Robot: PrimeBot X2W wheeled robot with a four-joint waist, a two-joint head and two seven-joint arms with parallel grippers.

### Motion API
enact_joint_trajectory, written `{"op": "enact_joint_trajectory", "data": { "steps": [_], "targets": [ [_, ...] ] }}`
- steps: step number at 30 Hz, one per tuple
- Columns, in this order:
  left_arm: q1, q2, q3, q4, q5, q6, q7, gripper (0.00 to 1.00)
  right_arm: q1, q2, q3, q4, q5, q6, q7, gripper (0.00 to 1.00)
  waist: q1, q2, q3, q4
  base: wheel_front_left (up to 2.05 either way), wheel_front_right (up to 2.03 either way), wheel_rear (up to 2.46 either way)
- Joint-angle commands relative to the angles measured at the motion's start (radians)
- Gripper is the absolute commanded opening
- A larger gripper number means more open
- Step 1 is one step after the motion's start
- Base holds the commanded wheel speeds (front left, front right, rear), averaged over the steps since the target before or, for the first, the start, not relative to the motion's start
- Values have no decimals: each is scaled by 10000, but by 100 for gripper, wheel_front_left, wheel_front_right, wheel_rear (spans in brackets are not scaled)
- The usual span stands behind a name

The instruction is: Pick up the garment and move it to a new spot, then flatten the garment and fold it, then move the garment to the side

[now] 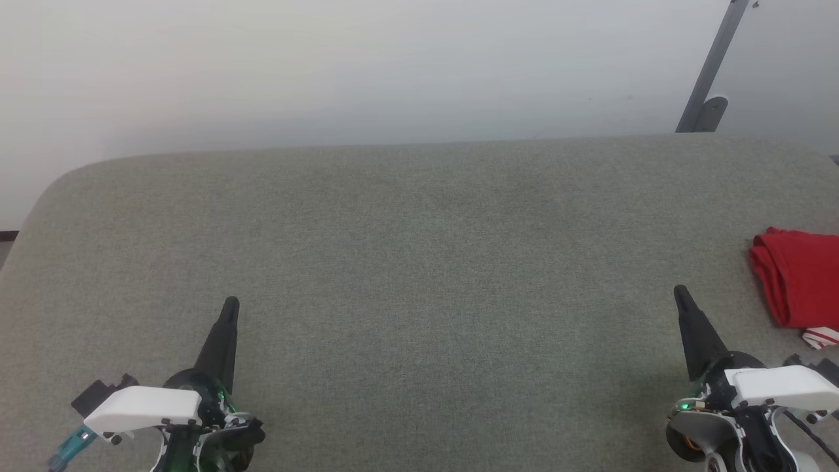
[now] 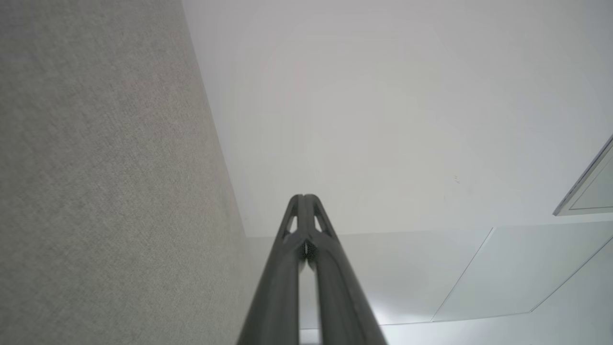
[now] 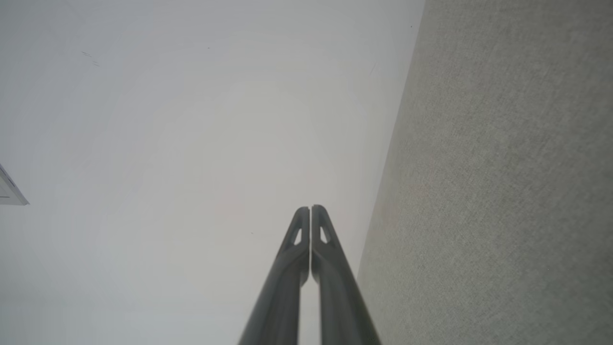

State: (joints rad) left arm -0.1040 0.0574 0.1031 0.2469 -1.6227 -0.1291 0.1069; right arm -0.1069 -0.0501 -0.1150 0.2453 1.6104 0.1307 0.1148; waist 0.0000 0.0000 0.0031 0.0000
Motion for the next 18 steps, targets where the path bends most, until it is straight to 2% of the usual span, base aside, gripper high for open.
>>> {"op": "enact_joint_trajectory", "data": {
  "steps": [1, 18],
  "targets": [
    [-111, -6, 35, -8, 53, -28, 29, 0, -61, 29, -10, 8, 29, 0, 36, 0, 0, 0, 0, 0, 0, 0, 0],
    [-115, -23, 57, -6, 72, -28, 51, 0, -61, 30, -2, 6, 33, 0, 32, 0, 0, 0, 0, 0, 0, 0, 0]
  ]
}}
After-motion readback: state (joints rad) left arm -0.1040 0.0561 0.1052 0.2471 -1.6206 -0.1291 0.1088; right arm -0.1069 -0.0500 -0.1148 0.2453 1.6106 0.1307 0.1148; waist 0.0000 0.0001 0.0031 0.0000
